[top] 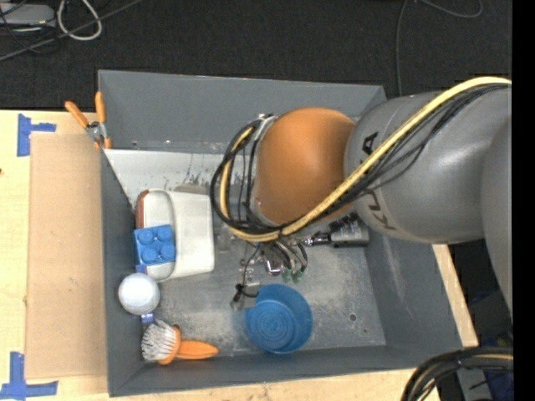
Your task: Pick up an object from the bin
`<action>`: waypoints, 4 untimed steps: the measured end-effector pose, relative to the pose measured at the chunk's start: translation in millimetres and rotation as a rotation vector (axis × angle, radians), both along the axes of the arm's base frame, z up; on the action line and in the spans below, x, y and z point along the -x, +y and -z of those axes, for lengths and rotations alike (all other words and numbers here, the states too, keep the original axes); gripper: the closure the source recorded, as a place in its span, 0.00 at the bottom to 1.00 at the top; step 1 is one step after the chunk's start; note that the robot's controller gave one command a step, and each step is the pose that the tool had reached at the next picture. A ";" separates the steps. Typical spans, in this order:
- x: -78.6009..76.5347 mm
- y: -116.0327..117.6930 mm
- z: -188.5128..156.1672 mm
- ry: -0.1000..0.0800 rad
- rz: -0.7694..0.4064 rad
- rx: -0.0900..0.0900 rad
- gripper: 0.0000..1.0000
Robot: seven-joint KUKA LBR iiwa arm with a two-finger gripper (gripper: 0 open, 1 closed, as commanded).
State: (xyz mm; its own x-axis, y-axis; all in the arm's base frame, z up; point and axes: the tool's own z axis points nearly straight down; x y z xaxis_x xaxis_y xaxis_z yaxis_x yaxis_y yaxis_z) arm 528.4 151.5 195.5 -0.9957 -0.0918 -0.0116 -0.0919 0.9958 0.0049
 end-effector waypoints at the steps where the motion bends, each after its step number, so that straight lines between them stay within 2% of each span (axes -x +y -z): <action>1: -9.3 -49.4 45.9 0.023 0.175 0.008 0.00; 2: -1.0 -70.7 48.2 0.011 0.211 0.006 0.00; 3: -10.0 -86.7 62.1 0.016 0.104 0.004 0.00; 4: 13.1 -107.5 90.3 0.012 0.059 0.005 0.00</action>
Offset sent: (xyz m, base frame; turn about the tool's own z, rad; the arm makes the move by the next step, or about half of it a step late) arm -0.0170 -0.0644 -0.0495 0.2147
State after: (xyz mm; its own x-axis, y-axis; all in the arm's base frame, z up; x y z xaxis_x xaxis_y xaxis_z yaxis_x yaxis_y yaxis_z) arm 515.4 44.0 105.2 -0.9994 -0.0334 0.0008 -0.0334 0.9994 0.0004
